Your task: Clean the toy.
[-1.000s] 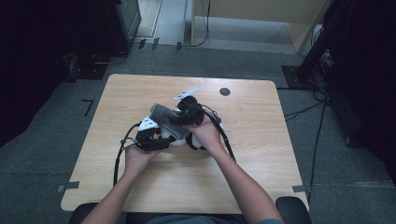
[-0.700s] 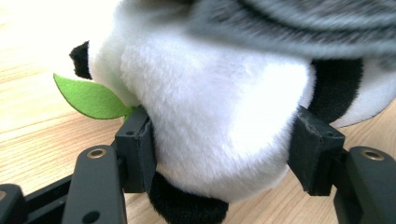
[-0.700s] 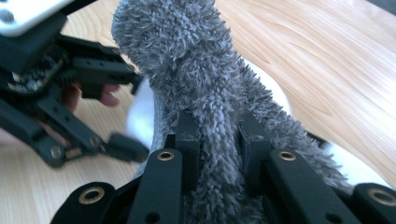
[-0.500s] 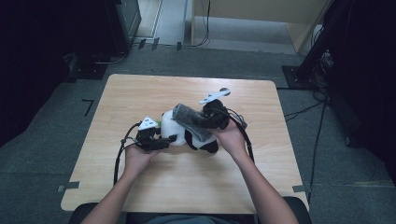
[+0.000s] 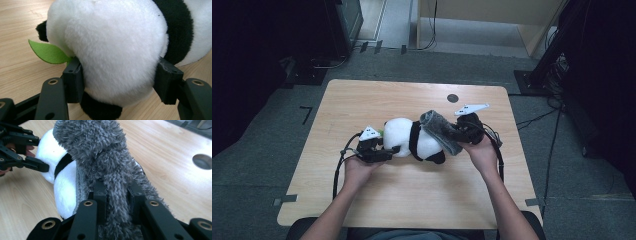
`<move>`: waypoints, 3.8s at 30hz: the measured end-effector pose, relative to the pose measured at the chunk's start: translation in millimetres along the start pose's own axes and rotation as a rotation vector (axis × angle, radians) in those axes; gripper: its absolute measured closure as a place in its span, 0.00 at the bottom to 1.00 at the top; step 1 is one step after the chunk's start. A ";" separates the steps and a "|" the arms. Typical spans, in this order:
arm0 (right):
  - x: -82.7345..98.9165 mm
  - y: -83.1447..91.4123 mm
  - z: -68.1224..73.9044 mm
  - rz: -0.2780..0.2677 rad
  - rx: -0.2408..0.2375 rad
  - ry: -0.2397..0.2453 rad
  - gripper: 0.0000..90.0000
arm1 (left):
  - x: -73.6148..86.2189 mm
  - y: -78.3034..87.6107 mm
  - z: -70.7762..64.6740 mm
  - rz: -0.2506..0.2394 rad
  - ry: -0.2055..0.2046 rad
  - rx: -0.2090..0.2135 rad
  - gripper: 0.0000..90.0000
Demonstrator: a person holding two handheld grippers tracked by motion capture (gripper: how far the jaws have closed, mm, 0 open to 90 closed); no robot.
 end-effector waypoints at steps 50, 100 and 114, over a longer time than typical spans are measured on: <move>75.4 -64.8 -23.2 0.129 0.036 -0.193 0.83 | 0.1 -0.9 -1.4 -0.007 0.029 0.017 0.38; 41.6 -31.5 -29.2 -0.018 0.003 -0.210 0.83 | 3.4 -5.3 -7.8 -0.015 0.024 0.006 0.36; 64.8 -61.9 -30.7 0.105 -0.038 -0.218 0.83 | 4.7 -4.7 -6.0 -0.017 0.021 0.011 0.34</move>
Point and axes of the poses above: each handheld gripper's, and its own axes: y roughly backward along the jaws, x roughly out of its underside, z roughly to its left, the point moved 6 cm from there along -y, roughly forward along the jaws, and after that the axes turned 9 degrees about x, right-handed, at the moved point
